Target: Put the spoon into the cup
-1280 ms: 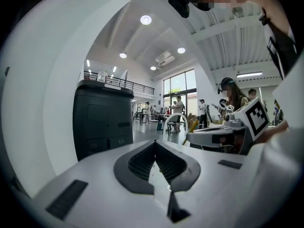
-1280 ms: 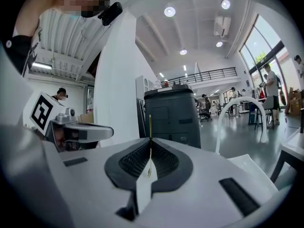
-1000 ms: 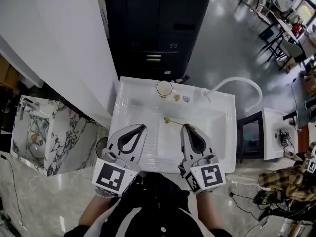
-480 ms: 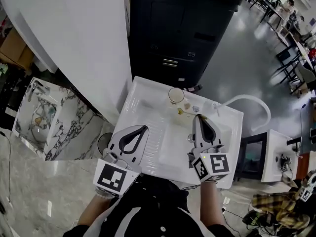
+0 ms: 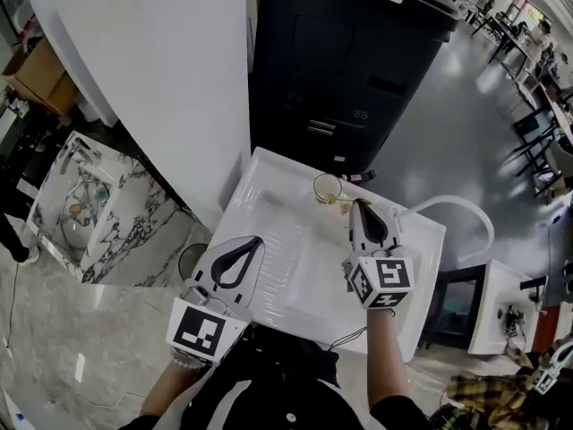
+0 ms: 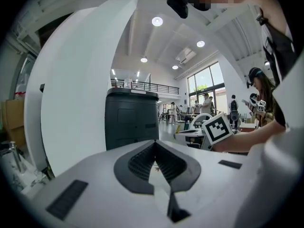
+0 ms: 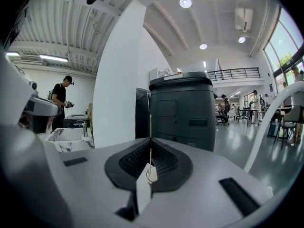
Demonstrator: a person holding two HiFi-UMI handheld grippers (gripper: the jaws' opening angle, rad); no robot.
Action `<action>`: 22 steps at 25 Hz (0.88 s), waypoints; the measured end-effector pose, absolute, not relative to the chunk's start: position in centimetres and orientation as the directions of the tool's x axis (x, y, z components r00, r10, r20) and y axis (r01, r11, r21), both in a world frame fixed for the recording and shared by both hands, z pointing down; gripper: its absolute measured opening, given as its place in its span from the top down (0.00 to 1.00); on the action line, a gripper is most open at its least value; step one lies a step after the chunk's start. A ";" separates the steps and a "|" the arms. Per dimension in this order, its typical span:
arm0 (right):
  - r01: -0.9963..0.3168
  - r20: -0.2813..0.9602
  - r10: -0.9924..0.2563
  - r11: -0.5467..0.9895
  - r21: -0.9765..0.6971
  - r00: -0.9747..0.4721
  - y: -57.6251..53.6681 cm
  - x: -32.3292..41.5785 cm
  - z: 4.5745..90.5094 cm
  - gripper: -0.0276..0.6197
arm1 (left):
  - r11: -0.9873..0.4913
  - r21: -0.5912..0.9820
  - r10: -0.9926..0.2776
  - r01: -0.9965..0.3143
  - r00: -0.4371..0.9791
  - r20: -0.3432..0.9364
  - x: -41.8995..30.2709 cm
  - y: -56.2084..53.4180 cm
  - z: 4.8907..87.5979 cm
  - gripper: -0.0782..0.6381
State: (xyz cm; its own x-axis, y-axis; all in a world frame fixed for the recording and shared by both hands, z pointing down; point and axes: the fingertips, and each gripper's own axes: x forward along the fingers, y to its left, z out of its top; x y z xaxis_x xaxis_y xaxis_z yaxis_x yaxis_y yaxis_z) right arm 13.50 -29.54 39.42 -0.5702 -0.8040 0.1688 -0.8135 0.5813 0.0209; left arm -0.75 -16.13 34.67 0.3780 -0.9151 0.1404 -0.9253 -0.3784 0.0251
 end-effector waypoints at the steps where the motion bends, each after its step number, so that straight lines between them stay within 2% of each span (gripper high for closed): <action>1: -0.814 0.168 -0.805 0.580 0.025 -0.569 -30.0 13.5 39.5 0.94 | -0.373 0.024 -0.917 -0.927 0.373 0.141 -0.8 -16.1 34.7 0.89; 9: -0.804 0.195 -0.794 0.593 0.037 -0.576 -33.3 12.5 41.4 0.94 | -0.341 0.017 -0.927 -0.940 0.339 0.160 -1.2 -16.0 35.3 0.89; 22: -0.799 0.323 -0.756 0.601 0.000 -0.569 -36.2 11.1 47.5 0.94 | -0.281 0.014 -0.942 -0.960 0.279 0.189 -2.6 -15.4 36.0 0.89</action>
